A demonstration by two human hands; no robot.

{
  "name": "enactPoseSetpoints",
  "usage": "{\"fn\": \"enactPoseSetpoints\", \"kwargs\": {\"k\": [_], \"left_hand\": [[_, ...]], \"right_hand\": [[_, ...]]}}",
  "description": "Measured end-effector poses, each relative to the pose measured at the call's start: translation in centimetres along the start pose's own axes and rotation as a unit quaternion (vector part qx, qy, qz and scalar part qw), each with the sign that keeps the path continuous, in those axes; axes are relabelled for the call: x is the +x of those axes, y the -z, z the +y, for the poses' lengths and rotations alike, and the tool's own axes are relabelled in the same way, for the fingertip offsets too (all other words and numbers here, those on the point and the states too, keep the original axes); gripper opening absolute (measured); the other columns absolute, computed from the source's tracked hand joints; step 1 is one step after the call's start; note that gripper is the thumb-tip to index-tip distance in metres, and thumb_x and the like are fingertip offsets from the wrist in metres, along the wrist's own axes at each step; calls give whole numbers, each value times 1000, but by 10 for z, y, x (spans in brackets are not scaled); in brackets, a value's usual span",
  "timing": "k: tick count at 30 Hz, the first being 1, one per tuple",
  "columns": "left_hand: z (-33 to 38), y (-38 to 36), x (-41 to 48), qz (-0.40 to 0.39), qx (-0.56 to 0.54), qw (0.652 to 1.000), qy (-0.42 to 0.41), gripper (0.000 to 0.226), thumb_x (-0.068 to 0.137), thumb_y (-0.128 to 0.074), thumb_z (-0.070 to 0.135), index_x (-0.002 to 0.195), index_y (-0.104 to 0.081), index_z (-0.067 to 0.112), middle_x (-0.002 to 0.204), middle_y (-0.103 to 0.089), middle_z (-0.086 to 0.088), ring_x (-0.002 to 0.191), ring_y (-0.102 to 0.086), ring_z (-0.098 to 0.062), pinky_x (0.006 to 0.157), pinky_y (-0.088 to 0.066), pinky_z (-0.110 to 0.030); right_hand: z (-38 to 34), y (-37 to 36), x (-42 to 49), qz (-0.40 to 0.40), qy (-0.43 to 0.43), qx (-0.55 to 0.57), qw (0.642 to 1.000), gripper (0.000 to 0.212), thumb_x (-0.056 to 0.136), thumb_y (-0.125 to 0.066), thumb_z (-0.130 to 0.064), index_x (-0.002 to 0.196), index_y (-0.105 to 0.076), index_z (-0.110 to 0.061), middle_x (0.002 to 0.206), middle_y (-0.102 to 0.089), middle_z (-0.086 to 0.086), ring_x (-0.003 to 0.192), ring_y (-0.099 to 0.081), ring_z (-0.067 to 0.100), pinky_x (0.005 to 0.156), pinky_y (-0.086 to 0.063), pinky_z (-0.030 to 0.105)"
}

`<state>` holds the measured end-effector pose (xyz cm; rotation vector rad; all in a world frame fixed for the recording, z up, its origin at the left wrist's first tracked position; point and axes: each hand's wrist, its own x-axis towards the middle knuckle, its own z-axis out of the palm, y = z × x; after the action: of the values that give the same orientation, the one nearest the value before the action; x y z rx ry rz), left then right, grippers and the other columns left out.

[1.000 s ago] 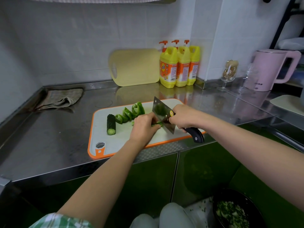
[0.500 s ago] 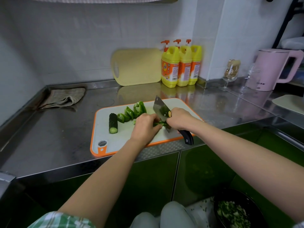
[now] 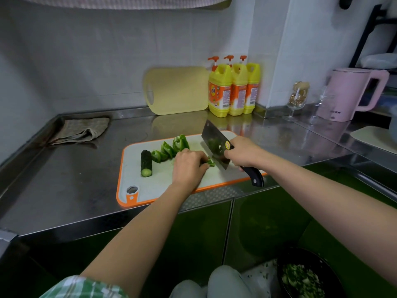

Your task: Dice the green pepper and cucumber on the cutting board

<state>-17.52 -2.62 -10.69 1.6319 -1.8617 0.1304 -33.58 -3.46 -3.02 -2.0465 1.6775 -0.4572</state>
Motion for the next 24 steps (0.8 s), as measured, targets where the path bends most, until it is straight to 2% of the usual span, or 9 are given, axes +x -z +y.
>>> {"fn": "enactPoseSetpoints", "kwargs": {"k": [3, 9, 14, 19, 22, 24], "left_hand": [[1, -2, 2, 5, 0, 1000, 16, 17, 80, -74, 34, 93, -76, 23, 83, -71, -3, 89, -55, -25, 81, -43, -37], [1, -2, 2, -2, 6, 1000, 17, 14, 82, -71, 33, 92, -77, 25, 82, -70, -4, 90, -54, -26, 82, -43, -37], [0, -2, 3, -6, -4, 1000, 14, 16, 83, -71, 32, 96, -77, 27, 85, -71, -3, 91, -53, -25, 81, -41, -36], [-3, -4, 3, -13, -14, 1000, 15, 16, 82, -71, 35, 96, -77, 29, 86, -69, -3, 92, -53, -24, 80, -37, -34], [-5, -5, 4, -18, -20, 1000, 16, 14, 82, -71, 36, 94, -76, 30, 86, -69, -1, 92, -52, -22, 80, -35, -33], [-6, -5, 5, -16, -24, 999, 18, 14, 81, -72, 35, 93, -75, 29, 86, -68, -1, 93, -52, -22, 80, -34, -32]], "right_hand": [[-6, 5, -7, -21, 2, -18, 1000, 13, 88, -46, -7, 76, -49, -6, 63, -55, 15, 54, -53, 28, 58, -48, 35], [-10, 1, -10, -57, -2, -72, 996, 12, 87, -44, -5, 75, -47, -6, 62, -56, 15, 49, -54, 27, 47, -44, 26], [-12, -2, -5, -63, -10, -83, 995, 13, 87, -44, -5, 75, -47, -6, 61, -55, 14, 47, -53, 26, 45, -42, 23], [-5, -21, 3, -2, -2, -81, 997, 12, 87, -50, -12, 76, -51, -7, 71, -59, 14, 59, -59, 30, 52, -45, 28], [1, -19, 3, 23, -5, -42, 999, 13, 90, -48, -13, 83, -54, -5, 71, -60, 14, 53, -61, 30, 52, -51, 33], [2, -12, 1, 21, -7, -26, 999, 13, 91, -48, -13, 82, -52, -6, 73, -60, 16, 51, -60, 30, 50, -50, 32]]}}
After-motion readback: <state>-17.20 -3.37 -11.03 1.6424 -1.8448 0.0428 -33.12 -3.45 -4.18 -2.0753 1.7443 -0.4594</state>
